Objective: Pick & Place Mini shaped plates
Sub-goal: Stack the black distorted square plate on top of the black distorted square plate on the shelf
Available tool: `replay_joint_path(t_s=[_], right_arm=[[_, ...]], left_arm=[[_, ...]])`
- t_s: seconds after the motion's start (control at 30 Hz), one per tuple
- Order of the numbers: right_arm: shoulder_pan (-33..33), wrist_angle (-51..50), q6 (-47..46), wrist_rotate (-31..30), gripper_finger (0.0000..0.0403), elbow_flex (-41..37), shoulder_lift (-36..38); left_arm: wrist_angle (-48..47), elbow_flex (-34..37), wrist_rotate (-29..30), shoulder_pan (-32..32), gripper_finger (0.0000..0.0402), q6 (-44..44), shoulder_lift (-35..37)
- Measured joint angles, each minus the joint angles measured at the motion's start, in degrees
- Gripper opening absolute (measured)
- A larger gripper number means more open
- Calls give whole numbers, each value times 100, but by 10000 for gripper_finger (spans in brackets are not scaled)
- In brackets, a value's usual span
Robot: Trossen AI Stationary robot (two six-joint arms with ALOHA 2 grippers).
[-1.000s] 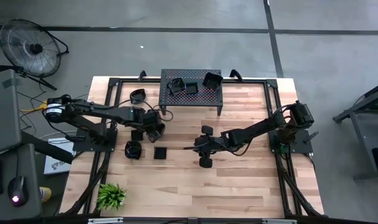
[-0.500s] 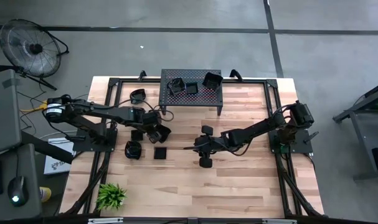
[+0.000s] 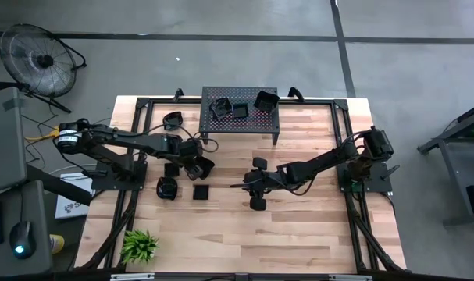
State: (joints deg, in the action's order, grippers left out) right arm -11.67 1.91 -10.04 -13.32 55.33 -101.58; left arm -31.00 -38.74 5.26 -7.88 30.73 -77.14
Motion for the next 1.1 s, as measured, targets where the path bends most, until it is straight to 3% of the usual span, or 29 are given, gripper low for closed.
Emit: replay_joint_path(t_s=[0.57,0.87,1.1], right_arm=[[0,-1,2,0,138,0,0],[-1,0,2,0,138,0,0],[0,-2,10,0,138,0,0]], left_arm=[[9,-4,-5,0,5,-224,4],[170,-13,-19,0,2,-473,4],[76,-434,19,2,1,-783,4]])
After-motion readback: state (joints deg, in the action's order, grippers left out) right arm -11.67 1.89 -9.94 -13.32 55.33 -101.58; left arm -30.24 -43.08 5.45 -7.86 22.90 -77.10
